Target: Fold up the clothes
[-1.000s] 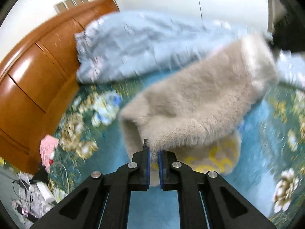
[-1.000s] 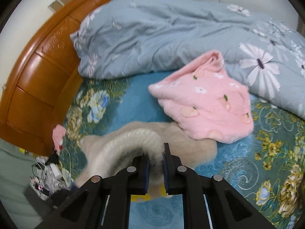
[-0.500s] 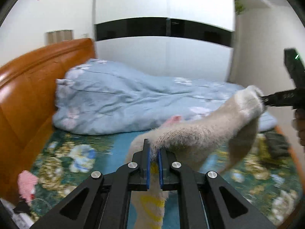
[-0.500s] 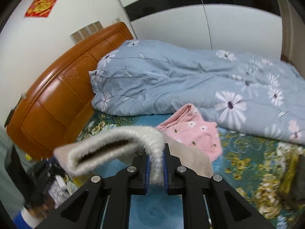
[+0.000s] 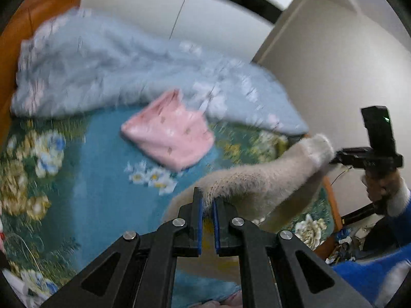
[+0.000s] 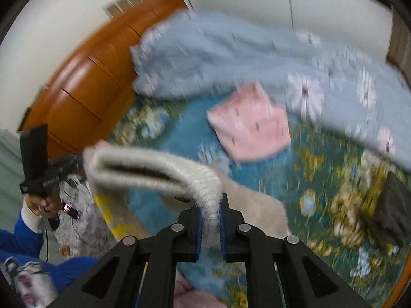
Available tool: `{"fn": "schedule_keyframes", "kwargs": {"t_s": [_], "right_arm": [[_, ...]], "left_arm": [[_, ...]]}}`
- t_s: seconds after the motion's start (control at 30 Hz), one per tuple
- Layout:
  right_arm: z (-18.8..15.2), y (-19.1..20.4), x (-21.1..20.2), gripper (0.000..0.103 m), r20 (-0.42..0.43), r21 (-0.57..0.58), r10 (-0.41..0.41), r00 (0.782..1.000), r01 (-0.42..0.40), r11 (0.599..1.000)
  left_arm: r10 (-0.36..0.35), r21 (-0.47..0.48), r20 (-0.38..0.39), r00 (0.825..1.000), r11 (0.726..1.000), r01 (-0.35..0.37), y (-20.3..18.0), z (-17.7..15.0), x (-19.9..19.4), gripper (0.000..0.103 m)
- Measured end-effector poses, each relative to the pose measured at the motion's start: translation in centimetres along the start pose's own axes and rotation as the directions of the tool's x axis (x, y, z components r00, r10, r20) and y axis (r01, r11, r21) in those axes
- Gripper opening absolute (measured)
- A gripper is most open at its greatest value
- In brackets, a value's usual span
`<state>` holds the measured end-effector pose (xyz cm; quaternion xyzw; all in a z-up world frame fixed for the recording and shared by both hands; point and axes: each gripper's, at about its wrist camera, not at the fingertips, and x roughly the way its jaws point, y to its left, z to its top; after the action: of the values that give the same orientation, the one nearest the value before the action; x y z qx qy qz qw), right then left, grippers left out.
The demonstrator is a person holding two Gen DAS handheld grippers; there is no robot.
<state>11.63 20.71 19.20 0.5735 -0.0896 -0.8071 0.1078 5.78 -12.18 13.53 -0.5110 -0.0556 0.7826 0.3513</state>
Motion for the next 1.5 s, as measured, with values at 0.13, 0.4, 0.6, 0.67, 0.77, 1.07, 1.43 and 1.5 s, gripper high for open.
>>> {"fn": "schedule_keyframes", "kwargs": {"t_s": [0.13,0.4,0.6,0.67,0.77,1.07,1.43,1.5], "right_arm": [[0.4,-4.3,8.7,0.012,-0.144,0.093,-0.011,0.989,0.025,0.995],[2.4,-9.5,20.9,0.012,-0.28,0.234,-0.06,0.958,0.129,0.964],[6.6,-12.1,26.1,0.012,-0.301,0.274,-0.144,0.943,0.23,0.934],[7.6,-13.4,27.9,0.012,-0.316,0.298,-0.156,0.936,0.254,0.92],[8.9,-14.4,30.4,0.012,-0.344,0.298,-0.172,0.923,0.281,0.912],[11.7,-14.0,32.7,0.023,-0.318,0.161,-0.206,0.925,0.267,0.95],[1.3,-15.6,28.2,0.062,-0.258,0.354,-0.123,0.958,0.212,0.911],[-1.6,-15.3,29.0,0.062,-0.31,0.336,-0.123,0.943,0.229,0.914]], "left_arm": [[0.069,-0.089,-0.163,0.984,0.992,-0.084,3.3,-0.6,9.7,0.006],[0.135,-0.147,-0.332,0.934,0.97,-0.192,6.7,-2.2,20.1,0.006],[0.115,-0.229,-0.357,0.927,0.951,-0.206,9.3,2.0,25.3,0.006],[0.097,-0.281,-0.373,0.923,0.936,-0.212,10.5,3.2,27.6,0.006],[0.083,-0.342,-0.387,0.918,0.912,-0.226,12.2,4.1,29.9,0.007],[0.065,-0.456,-0.38,0.923,0.855,-0.248,14.5,5.7,31.7,0.034],[0.176,-0.439,-0.311,0.934,0.845,-0.305,10.9,-0.7,25.9,0.052],[0.19,-0.408,-0.336,0.923,0.853,-0.324,9.5,-2.3,25.7,0.052]]}}
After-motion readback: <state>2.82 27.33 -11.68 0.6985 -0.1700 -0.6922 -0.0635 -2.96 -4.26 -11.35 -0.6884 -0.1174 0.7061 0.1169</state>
